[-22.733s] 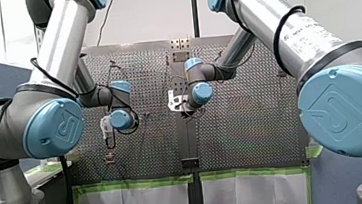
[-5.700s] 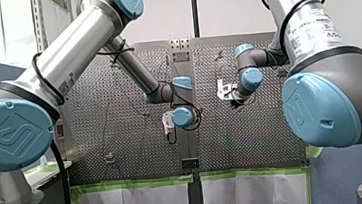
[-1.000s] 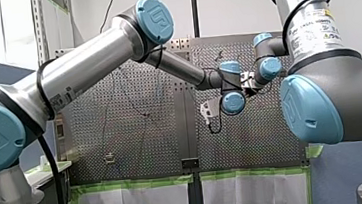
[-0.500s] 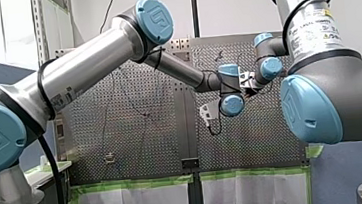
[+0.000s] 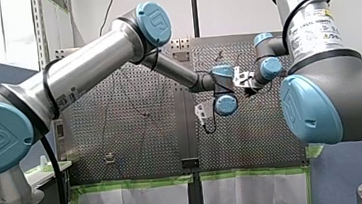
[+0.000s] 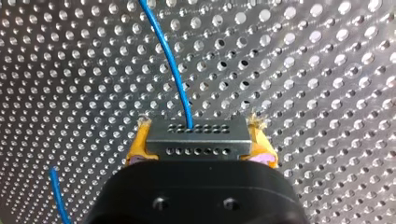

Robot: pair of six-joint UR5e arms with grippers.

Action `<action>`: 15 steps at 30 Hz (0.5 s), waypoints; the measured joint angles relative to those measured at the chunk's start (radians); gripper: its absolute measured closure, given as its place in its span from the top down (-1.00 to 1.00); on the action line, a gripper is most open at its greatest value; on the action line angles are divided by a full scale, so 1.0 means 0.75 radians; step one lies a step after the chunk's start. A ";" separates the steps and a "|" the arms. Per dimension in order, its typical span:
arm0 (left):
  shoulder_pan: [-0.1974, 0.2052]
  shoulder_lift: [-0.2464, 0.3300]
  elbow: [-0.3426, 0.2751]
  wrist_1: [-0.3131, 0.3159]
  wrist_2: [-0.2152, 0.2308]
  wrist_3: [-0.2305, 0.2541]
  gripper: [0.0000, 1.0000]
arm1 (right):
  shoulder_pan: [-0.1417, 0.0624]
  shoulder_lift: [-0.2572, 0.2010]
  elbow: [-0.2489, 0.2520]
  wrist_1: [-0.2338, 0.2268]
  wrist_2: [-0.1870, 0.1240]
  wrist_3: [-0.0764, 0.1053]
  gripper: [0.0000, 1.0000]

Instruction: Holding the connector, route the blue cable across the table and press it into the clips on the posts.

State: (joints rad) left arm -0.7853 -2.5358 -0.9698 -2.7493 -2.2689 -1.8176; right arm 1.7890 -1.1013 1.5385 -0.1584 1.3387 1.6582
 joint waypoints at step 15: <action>-0.007 0.001 0.028 -0.012 0.027 -0.021 -1.00 | 0.007 -0.005 -0.004 0.002 -0.003 -0.011 -1.00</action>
State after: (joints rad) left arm -0.7904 -2.5353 -0.9486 -2.7581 -2.2487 -1.8332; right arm 1.7945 -1.1050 1.5351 -0.1569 1.3361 1.6497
